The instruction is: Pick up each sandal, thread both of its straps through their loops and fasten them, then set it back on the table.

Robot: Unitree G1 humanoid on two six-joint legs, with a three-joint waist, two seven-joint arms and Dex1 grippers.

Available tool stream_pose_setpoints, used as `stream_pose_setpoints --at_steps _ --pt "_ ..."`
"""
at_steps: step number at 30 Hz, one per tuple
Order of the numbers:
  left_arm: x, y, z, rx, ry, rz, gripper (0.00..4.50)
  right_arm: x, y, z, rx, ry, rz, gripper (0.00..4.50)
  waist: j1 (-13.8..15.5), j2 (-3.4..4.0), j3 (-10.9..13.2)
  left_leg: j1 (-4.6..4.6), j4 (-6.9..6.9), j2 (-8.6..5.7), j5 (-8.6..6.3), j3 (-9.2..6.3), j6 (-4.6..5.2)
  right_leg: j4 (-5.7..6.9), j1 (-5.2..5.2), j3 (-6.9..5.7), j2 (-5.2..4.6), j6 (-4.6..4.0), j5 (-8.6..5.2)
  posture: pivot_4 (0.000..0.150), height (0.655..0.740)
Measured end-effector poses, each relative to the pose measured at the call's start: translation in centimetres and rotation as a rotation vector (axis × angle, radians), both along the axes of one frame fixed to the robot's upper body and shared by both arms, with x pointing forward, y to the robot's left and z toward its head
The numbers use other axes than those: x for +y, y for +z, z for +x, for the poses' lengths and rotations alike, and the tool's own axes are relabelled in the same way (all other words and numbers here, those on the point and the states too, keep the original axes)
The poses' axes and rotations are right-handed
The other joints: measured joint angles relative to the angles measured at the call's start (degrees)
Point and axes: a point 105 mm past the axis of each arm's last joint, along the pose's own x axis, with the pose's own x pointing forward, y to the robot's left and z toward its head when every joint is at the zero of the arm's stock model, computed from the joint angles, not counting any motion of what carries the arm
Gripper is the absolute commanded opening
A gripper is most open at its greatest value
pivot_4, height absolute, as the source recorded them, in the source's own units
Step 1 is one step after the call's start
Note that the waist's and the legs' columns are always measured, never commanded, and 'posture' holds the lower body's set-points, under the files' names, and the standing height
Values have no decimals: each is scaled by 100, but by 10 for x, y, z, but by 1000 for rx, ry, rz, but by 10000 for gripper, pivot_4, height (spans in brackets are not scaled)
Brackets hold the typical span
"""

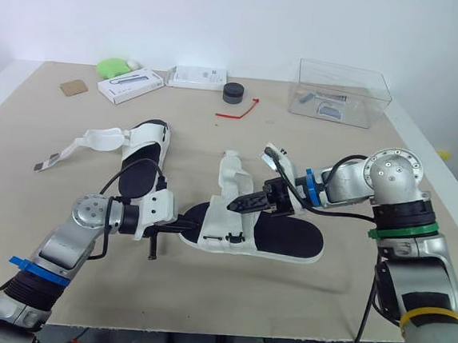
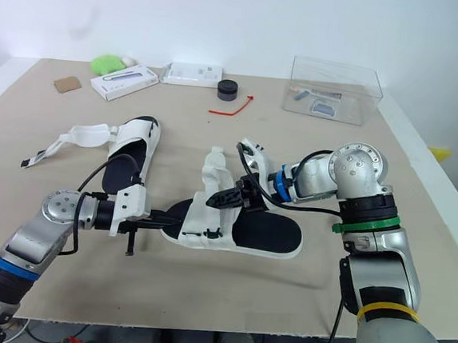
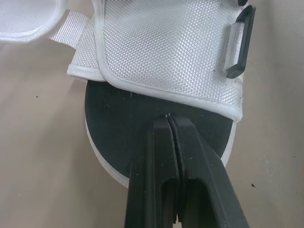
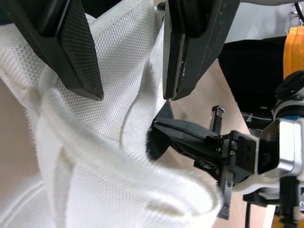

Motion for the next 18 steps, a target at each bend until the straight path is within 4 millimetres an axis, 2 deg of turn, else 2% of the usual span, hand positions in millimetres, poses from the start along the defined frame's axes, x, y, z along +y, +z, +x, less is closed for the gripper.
stream_pose_setpoints --at_steps 3,9,13,18 --pt "0 0 0 0 0 0 0 -1 -2 2 7 -8 -2 1119 0 0 0 0 0 0 0 0 0 0 0 0 0 0 0 1500 7261" --pt "0 0 0 -4 -1 -1 0 1 8 1 -2 21 25 461 0 1 0 0 0 0 0 -1 0 0 0 -2 0 -1 0 1500 7261" --pt "0 0 0 -5 -2 -2 0 -4 14 -7 -16 60 25 461 1 1 1 -2 -1 -1 -1 0 1 -1 0 -1 -2 -1 0 1500 7261" --pt "0 0 1 -5 -2 -1 0 0 20 -15 -31 107 48 461 1 1 1 -2 -1 -1 -2 -1 2 -2 0 -1 -1 -1 -1 1500 7261"
